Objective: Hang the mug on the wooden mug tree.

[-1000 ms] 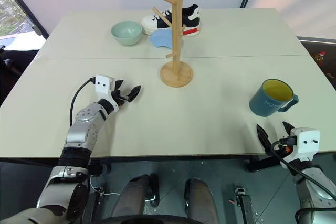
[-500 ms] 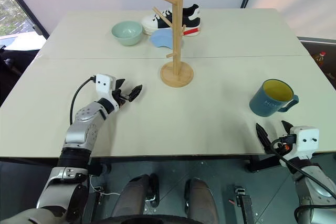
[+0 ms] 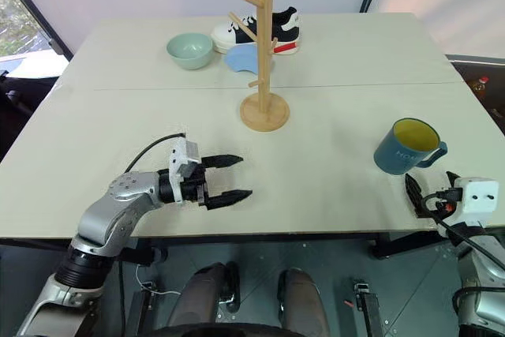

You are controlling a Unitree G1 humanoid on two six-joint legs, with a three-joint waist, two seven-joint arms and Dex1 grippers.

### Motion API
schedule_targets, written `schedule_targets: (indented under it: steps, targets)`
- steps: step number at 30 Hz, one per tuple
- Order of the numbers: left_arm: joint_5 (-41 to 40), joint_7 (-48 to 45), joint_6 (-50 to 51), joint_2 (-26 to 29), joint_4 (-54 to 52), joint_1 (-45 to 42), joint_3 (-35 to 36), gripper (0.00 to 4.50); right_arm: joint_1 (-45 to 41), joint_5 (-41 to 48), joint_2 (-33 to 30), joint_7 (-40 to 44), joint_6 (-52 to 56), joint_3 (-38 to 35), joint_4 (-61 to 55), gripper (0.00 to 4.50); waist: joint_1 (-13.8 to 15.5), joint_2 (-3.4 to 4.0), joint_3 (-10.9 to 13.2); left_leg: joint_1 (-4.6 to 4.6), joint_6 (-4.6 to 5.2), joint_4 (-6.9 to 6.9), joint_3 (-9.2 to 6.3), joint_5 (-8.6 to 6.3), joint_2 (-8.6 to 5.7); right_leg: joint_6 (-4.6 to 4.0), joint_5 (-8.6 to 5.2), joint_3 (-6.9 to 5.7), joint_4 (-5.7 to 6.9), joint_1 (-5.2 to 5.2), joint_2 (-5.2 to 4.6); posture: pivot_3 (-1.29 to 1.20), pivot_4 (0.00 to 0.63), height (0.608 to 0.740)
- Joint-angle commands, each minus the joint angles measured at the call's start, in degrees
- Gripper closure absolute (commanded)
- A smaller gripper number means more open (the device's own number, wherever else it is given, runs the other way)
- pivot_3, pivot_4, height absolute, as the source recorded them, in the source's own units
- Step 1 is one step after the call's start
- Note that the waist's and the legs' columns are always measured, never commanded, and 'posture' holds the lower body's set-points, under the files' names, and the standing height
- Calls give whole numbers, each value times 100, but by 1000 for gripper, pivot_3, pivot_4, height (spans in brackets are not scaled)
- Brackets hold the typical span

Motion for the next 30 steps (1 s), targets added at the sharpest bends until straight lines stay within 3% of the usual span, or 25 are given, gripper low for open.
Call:
schedule_targets:
  steps: [1,12,30]
  targets:
    - [-62,-28,-15,18,-216,-77,-18,0,-34,1,-131,3,-196,-183,41,12,7,0,0,0,1,-1,0,1,0,0,0,0,0,0,1,0,150,730]
    - [-40,-64,-99,64,-249,-74,-25,0,-74,92,-332,152,-340,-373,346,12,11,1,-1,2,2,8,0,1,0,3,0,-1,5,5,3,0,150,730]
    - [-63,72,-81,120,-430,32,60,0,-949,-205,-621,86,-296,-55,1096,12,1,3,-1,2,10,10,0,6,0,5,1,-1,7,6,6,0,150,730]
